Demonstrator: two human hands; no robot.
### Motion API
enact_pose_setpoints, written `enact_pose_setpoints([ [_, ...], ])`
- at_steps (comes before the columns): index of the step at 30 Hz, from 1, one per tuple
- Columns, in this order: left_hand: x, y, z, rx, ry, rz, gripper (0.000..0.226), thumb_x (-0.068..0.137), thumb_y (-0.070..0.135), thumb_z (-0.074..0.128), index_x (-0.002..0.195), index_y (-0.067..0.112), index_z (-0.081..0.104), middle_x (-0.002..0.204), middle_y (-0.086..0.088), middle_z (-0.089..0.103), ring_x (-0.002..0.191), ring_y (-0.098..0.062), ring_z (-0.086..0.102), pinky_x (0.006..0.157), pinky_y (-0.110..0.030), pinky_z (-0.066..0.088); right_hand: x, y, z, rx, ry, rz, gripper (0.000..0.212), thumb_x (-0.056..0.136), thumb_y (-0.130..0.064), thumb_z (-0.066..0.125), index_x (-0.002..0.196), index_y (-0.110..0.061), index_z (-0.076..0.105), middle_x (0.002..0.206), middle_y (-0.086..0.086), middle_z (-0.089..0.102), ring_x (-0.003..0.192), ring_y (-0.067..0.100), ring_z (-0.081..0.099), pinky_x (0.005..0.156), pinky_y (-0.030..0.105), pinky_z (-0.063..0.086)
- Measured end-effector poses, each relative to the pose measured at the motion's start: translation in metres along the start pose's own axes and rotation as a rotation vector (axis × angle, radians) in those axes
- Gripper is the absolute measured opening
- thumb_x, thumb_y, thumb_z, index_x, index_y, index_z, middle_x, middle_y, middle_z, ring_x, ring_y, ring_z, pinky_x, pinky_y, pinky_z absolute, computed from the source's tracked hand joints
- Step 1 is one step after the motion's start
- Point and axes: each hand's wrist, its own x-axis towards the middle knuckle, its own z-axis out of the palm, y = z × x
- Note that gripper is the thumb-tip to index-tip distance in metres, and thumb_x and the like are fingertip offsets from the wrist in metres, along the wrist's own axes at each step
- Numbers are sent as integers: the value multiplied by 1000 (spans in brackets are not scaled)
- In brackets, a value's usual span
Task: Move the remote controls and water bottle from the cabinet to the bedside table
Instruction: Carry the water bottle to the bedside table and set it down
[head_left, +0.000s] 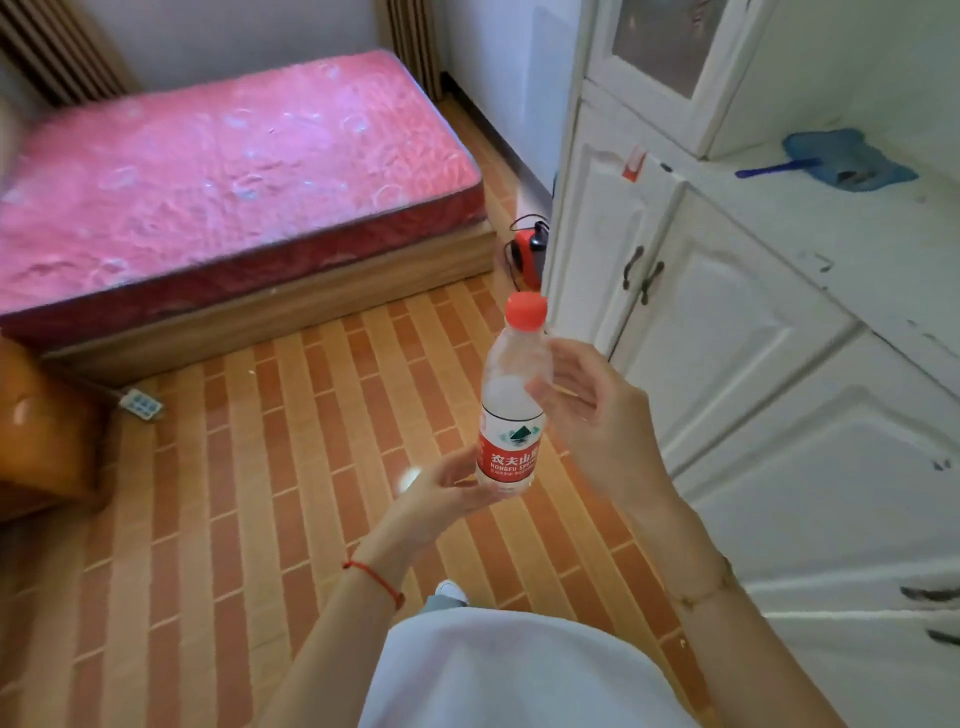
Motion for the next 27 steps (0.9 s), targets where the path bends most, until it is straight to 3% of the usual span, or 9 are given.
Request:
enact_pose_setpoints([
  [4, -5, 1, -73, -40, 124, 8, 63, 69, 26, 81, 129, 21, 61, 127, 2, 68, 120, -21, 63, 108, -41, 45, 45, -15, 71, 37, -143, -48, 43, 88, -29, 67, 128, -19, 56, 120, -10, 67, 109, -2, 63, 91, 18, 51],
  [7, -11, 5, -119, -65, 199, 16, 58, 72, 26, 80, 127, 25, 62, 127, 4, 68, 120, -20, 63, 108, -44, 44, 74, -26, 120, 55, -229, -84, 43, 88, -29, 67, 129, -19, 57, 120, -9, 67, 109, -1, 63, 93, 22, 52],
  [14, -17, 3, -208, -170, 378, 35, 50, 87, -3, 66, 134, 12, 57, 130, -5, 66, 121, -24, 62, 99, -29, 52, 136, -45, 216, 57, -426, -167, 42, 89, -28, 67, 128, -16, 57, 116, -12, 68, 105, -3, 64, 89, 15, 51],
  [21, 5, 12, -300, -231, 536, 16, 50, 87, 4, 70, 132, 22, 59, 127, 5, 68, 119, -16, 63, 106, -40, 48, 215, -55, 314, 73, -598, -226, 41, 89, -25, 67, 127, -14, 57, 117, -8, 68, 105, 0, 65, 88, 18, 53],
  [27, 36, 43, -394, -313, 674, 62, 49, 84, -2, 70, 128, 17, 61, 121, -1, 71, 115, -21, 66, 95, -30, 55, 306, -81, 403, 104, -721, -262, 37, 88, -23, 69, 124, -19, 59, 109, -21, 67, 101, -6, 65, 84, 11, 51],
])
